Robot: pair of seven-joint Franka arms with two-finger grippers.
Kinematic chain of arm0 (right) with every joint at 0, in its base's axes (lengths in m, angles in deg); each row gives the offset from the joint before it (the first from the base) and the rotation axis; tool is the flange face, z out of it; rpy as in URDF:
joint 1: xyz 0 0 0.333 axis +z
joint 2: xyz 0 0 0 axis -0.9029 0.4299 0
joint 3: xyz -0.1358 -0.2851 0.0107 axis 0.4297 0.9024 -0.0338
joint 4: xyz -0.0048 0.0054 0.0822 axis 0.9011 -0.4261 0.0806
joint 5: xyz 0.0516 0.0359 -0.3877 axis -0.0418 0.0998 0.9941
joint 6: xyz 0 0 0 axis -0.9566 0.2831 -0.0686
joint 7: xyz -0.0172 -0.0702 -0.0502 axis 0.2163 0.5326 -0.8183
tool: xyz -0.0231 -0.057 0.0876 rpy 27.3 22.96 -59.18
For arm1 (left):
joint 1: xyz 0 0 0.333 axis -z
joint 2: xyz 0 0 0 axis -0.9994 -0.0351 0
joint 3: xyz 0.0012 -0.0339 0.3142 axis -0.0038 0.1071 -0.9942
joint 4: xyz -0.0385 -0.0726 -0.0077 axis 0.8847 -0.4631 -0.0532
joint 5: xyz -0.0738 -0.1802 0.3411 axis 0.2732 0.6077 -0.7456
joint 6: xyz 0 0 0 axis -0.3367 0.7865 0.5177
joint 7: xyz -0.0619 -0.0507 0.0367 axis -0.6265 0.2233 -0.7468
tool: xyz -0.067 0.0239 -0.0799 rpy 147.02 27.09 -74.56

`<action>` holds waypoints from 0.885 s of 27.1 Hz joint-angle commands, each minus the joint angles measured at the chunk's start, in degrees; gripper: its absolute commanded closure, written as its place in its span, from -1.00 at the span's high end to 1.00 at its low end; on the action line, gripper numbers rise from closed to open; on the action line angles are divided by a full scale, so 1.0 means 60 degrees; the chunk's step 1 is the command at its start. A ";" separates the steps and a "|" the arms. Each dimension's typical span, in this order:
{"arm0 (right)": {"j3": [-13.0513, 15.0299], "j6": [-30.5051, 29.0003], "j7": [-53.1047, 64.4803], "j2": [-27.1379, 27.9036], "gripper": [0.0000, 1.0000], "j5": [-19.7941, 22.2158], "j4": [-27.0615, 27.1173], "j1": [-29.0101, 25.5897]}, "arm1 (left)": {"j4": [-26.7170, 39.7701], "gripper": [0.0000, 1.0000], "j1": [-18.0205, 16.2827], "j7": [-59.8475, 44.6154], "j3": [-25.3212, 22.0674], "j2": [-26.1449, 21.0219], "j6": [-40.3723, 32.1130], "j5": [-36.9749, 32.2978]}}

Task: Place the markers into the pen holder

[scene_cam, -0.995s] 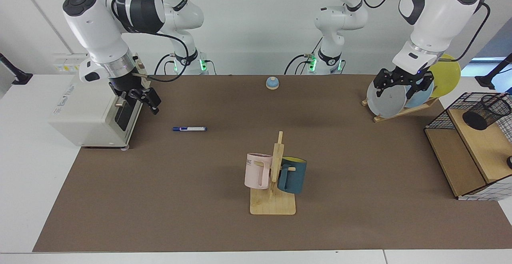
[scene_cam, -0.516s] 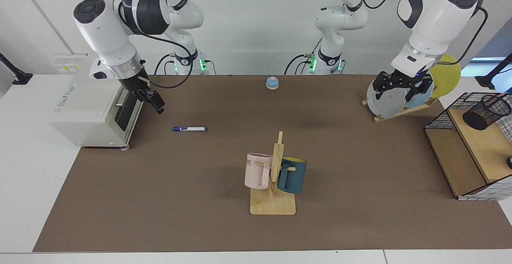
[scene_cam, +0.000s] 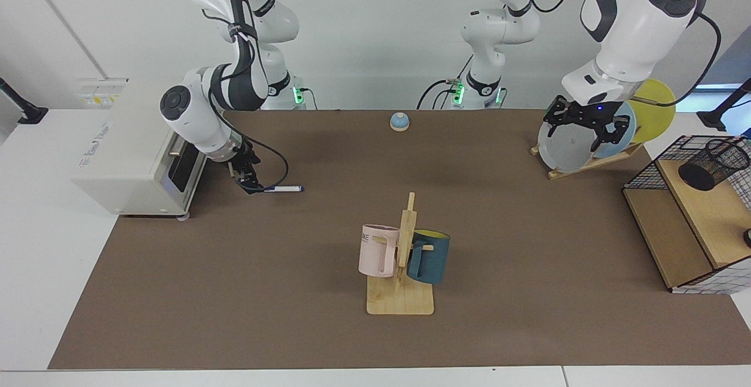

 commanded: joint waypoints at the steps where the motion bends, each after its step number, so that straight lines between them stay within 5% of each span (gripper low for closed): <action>1: -0.0089 -0.0338 -0.0146 -0.0120 1.00 -0.0283 -0.0503 -0.0201 | 0.0334 1.00 0.0104 0.1099 -0.0198 0.0308 -0.0017 -0.0093; 24: -0.0104 -0.0793 0.0631 0.0598 0.97 -0.0473 -0.0738 -0.0377 | 0.0349 1.00 0.0471 0.3588 -0.0184 0.0294 0.0173 -0.0049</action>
